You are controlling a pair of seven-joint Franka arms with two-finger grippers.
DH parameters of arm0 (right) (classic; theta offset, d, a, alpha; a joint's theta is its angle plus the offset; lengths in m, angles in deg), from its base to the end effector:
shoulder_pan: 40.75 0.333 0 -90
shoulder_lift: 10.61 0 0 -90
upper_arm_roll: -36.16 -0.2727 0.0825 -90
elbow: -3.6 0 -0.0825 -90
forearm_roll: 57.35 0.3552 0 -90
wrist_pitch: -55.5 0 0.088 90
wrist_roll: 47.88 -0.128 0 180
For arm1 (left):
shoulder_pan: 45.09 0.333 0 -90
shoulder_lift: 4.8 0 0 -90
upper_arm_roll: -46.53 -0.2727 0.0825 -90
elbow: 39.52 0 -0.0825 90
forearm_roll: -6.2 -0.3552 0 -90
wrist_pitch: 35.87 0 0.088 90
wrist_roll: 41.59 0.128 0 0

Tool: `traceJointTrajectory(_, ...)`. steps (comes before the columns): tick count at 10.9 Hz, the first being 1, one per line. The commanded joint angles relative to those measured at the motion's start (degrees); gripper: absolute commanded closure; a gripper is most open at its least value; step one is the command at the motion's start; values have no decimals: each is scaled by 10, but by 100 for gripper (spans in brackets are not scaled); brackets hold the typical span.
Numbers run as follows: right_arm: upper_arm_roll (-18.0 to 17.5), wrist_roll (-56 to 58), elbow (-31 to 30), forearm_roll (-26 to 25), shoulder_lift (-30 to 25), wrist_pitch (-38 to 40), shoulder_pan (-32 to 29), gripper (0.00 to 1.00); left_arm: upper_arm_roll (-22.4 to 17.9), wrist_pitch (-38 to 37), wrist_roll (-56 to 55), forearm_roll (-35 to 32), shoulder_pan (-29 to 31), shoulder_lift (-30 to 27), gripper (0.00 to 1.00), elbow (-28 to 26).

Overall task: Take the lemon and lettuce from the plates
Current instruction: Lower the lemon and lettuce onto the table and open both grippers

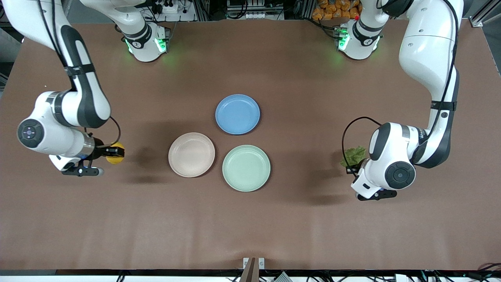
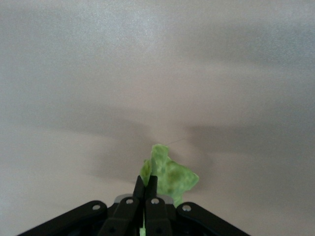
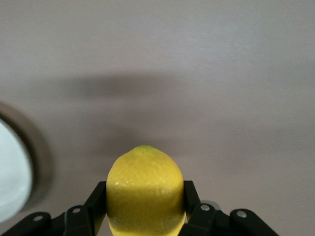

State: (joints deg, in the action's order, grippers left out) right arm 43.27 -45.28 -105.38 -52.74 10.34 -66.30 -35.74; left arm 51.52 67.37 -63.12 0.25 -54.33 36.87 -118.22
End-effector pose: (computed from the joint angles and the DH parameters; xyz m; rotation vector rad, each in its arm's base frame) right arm 0.5690 -0.0146 0.2558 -3.1076 0.0519 0.2137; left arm 0.6227 -0.1387 0.2264 -2.9853 -0.1521 0.4073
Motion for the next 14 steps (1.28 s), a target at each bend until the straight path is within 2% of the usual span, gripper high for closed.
traceJointTrajectory(1, -8, 107, -28, 10, -14, 4, -65, 79, 4, -6, 27, -24, 7, -13, 100, -15)
traceJointTrajectory(4, -8, 169, -29, 10, 7, -4, -102, 78, 4, -6, 45, -25, 27, -12, 100, -15)
traceJointTrajectory(10, -9, 175, -29, 11, 52, -42, -114, 74, 4, -6, 53, -25, 41, -12, 100, -15)
traceJointTrajectory(13, -9, 176, -25, 11, 75, -56, -115, 57, 5, -6, 78, -24, 56, -12, 100, -15)
traceJointTrajectory(14, -9, 176, -25, 11, 81, -60, -120, 45, 5, -6, 78, -24, 54, -12, 100, -14)
